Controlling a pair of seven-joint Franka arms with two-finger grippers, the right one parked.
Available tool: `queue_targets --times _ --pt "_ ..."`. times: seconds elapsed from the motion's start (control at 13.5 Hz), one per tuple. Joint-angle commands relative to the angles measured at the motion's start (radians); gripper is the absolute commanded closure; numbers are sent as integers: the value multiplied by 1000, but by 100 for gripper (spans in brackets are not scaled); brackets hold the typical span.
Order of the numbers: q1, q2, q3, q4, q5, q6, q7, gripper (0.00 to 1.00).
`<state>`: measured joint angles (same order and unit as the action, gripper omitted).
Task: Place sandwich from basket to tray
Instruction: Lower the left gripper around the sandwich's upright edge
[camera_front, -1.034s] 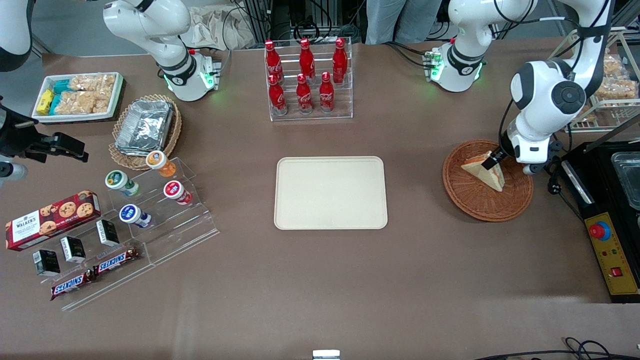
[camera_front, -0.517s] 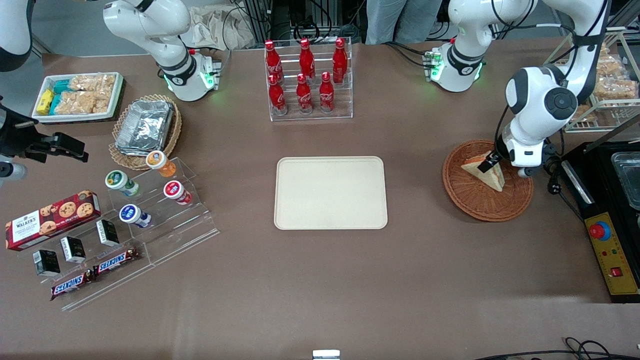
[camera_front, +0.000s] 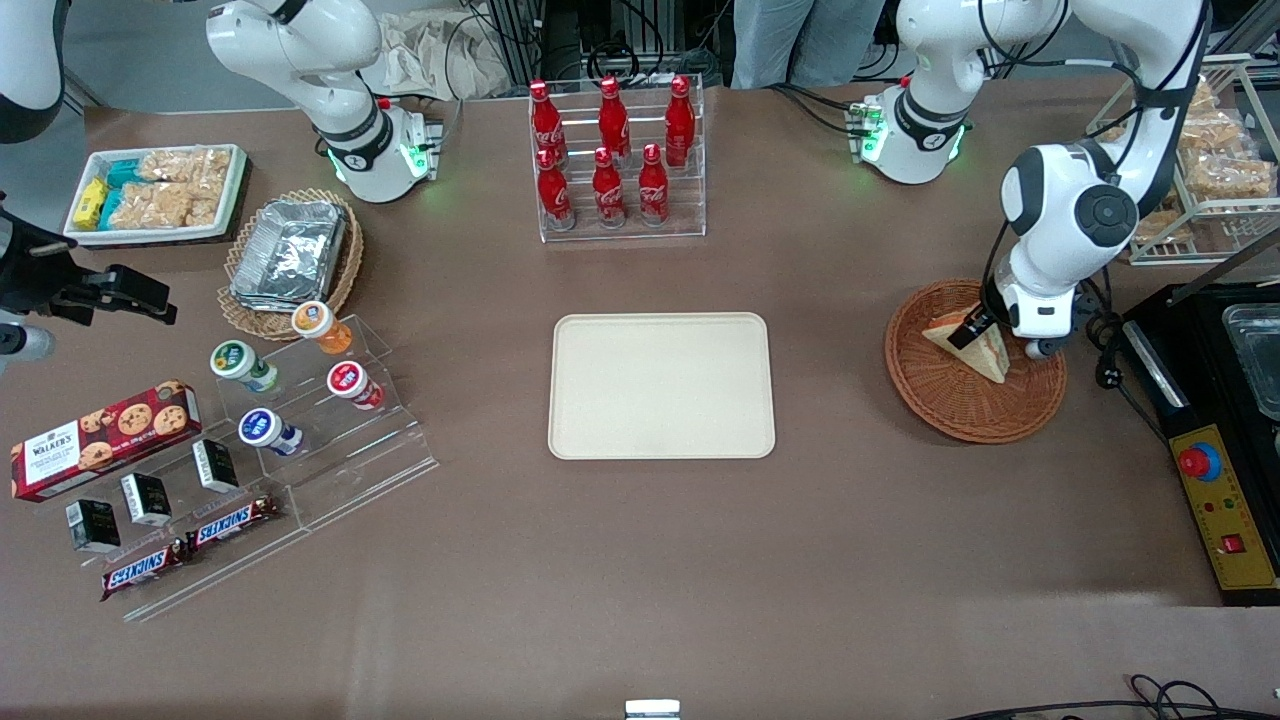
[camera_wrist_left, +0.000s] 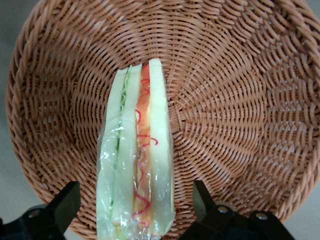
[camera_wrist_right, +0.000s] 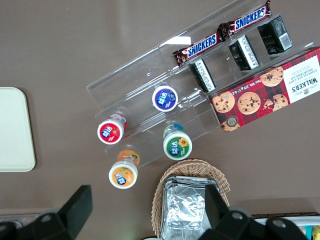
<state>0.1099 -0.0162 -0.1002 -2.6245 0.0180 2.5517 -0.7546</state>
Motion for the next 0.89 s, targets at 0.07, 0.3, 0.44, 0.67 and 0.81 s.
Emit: queue_targets --times 0.07,0.3,0.44,0.67,0.81 --pt "-2 19 -3 -14 10 50 -28 0" --pt "-2 28 -3 -14 11 56 -28 18" --pt "-2 30 -3 -14 11 61 -28 45" --pt "-2 35 -3 -14 11 61 -25 97" --pt "-2 36 -3 -12 11 61 -23 100"
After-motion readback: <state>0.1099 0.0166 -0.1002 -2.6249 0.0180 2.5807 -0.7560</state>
